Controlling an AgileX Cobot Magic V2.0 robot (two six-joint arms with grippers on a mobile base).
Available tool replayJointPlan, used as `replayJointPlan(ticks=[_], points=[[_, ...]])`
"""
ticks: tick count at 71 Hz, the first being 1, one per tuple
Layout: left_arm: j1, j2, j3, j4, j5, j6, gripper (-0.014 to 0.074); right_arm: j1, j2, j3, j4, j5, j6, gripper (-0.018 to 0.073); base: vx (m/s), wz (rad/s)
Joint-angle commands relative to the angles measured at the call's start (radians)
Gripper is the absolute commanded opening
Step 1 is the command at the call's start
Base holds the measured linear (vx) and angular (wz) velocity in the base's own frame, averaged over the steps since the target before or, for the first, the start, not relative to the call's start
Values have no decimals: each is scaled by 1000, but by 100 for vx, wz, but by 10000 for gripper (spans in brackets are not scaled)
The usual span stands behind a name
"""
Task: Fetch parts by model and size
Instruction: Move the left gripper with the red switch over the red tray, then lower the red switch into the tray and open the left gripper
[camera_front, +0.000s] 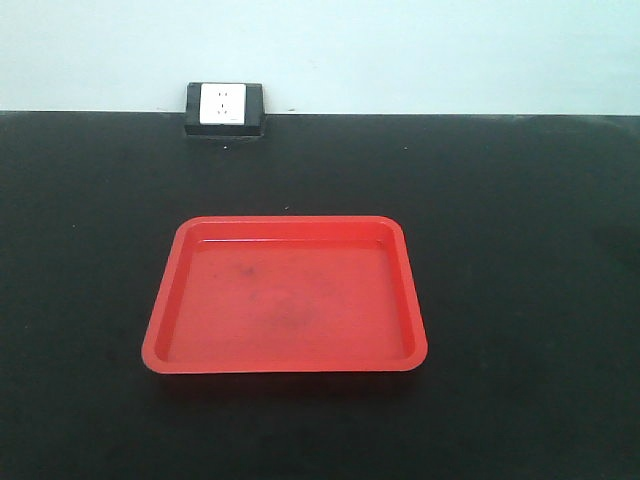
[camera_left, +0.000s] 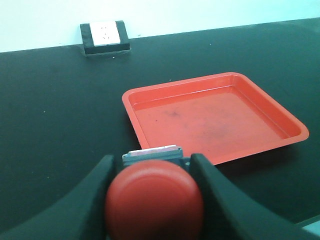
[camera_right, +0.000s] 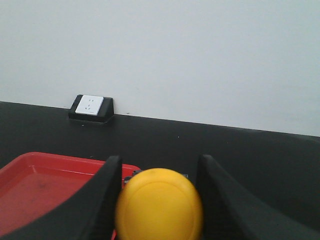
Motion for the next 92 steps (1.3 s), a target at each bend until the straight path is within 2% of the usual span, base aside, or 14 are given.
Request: replayJointPlan(ticks=[1,19,34,41,53,64,80,92], points=[[-3,21,-25,-3,-78,-9,-6,-3,21,-26,-7,-84,-7,-5,0,0],[-3,23,-25,-4,-79,-9,-6,-3,21,-26,-7,-84,-7,-5,0,0],[-3,45,-41,-61,-86,-31,-4,-3,21,-26,-7,-84,-7,-5,0,0],[-3,125,-86,-61,-87,-87,-3,-3,21,-26,-7,-84,-7,-5,0,0],[-3,329,-206,-64,-85,-82,1,-3,21,-26,-7,-84,-7,-5,0,0],[-3,558,-331,-94,-85,-21,4,-3,21,-26,-7,-84,-7,-5,0,0],[-5,885,-518,-218,-67,139,4,-3,21,-26,-7,-84,-7,-5,0,0],[-5,1099,-616,-221,-61,185,4,-3,21,-26,-7,-84,-7,-5,0,0]])
